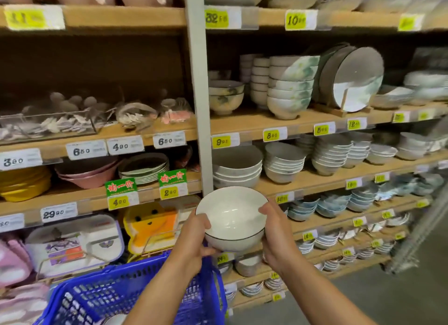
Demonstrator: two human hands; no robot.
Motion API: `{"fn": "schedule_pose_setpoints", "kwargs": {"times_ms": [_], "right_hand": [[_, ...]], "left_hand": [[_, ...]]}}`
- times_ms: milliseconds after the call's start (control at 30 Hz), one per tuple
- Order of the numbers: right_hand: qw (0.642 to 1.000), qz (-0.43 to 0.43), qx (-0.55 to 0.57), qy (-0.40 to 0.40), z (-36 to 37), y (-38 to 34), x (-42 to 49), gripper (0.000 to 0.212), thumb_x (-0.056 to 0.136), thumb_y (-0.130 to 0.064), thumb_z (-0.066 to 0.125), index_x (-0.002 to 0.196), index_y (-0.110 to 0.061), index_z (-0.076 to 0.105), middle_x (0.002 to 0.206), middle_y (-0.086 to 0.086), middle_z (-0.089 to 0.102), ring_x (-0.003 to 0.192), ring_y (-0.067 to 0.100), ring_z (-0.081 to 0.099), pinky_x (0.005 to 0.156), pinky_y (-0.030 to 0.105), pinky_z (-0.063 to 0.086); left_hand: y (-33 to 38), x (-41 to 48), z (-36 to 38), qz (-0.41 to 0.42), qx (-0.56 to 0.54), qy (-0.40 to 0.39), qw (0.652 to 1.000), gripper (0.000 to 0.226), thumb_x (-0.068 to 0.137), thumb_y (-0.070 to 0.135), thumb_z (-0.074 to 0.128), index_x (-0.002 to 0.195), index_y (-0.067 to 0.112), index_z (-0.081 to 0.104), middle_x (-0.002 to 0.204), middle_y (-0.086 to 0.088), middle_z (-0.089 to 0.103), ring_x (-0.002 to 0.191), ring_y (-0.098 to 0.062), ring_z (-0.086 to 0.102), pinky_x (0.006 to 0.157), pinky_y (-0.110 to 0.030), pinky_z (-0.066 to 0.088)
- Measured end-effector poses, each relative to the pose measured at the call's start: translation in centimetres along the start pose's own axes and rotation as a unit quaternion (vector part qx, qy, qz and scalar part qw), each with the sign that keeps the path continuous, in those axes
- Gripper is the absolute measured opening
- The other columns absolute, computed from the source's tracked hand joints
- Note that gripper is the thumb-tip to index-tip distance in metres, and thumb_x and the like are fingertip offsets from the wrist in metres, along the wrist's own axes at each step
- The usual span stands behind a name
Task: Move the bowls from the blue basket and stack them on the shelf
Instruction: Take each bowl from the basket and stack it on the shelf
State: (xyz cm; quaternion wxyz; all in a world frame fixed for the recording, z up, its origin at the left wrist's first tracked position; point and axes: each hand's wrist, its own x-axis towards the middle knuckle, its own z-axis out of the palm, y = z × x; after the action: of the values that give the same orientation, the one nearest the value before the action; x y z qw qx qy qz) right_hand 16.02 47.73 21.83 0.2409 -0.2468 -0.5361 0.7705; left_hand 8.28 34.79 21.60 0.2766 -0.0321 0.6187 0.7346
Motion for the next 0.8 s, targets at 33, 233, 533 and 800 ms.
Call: {"fn": "schedule_pose_setpoints", "kwargs": {"times_ms": [33, 233, 533, 800], "right_hand": [[1.000, -0.005, 0.007, 0.011, -1.0, -1.1, 0.2, 0.038, 0.089, -0.006, 0.040, 0.110, -0.021, 0.067, 0.105, 0.001, 0.072, 0.103, 0.022, 0.063, 0.081, 0.035, 0.052], [0.998, -0.022, 0.053, 0.033, -5.7, -7.8, 2.1, 0.039, 0.083, -0.004, 0.040, 0.091, -0.022, 0.074, 0.086, -0.003, 0.075, 0.077, 0.015, 0.068, 0.059, 0.028, 0.053], [0.994, -0.001, 0.112, 0.015, -6.0, -15.0, 7.3, 0.036, 0.081, -0.008, 0.045, 0.093, -0.020, 0.077, 0.095, 0.003, 0.076, 0.090, 0.024, 0.067, 0.065, 0.031, 0.055], [0.993, 0.038, 0.111, -0.002, -2.4, -17.4, 14.7, 0.031, 0.082, -0.008, 0.048, 0.108, -0.009, 0.065, 0.104, 0.015, 0.071, 0.096, 0.033, 0.065, 0.077, 0.039, 0.055]], "left_hand": [[0.0, -0.3, 1.6, 0.006, 0.000, -0.005, 1.000, 0.043, 0.082, 0.002, 0.039, 0.121, 0.015, 0.054, 0.095, -0.007, 0.064, 0.079, -0.027, 0.059, 0.045, -0.031, 0.052], [1.3, -1.7, 8.8, 0.071, -0.002, -0.037, 0.997, 0.034, 0.085, 0.008, 0.044, 0.113, 0.023, 0.057, 0.102, -0.006, 0.065, 0.085, -0.026, 0.062, 0.048, -0.030, 0.053], [6.7, 0.1, 13.9, 0.223, 0.049, -0.042, 0.973, 0.022, 0.089, 0.031, 0.047, 0.105, 0.037, 0.060, 0.113, 0.007, 0.063, 0.105, -0.018, 0.057, 0.084, -0.039, 0.051], [11.5, 6.2, 15.5, 0.299, 0.019, -0.015, 0.954, 0.035, 0.085, 0.039, 0.047, 0.119, 0.039, 0.055, 0.112, 0.012, 0.061, 0.109, -0.010, 0.054, 0.082, -0.032, 0.048]]}}
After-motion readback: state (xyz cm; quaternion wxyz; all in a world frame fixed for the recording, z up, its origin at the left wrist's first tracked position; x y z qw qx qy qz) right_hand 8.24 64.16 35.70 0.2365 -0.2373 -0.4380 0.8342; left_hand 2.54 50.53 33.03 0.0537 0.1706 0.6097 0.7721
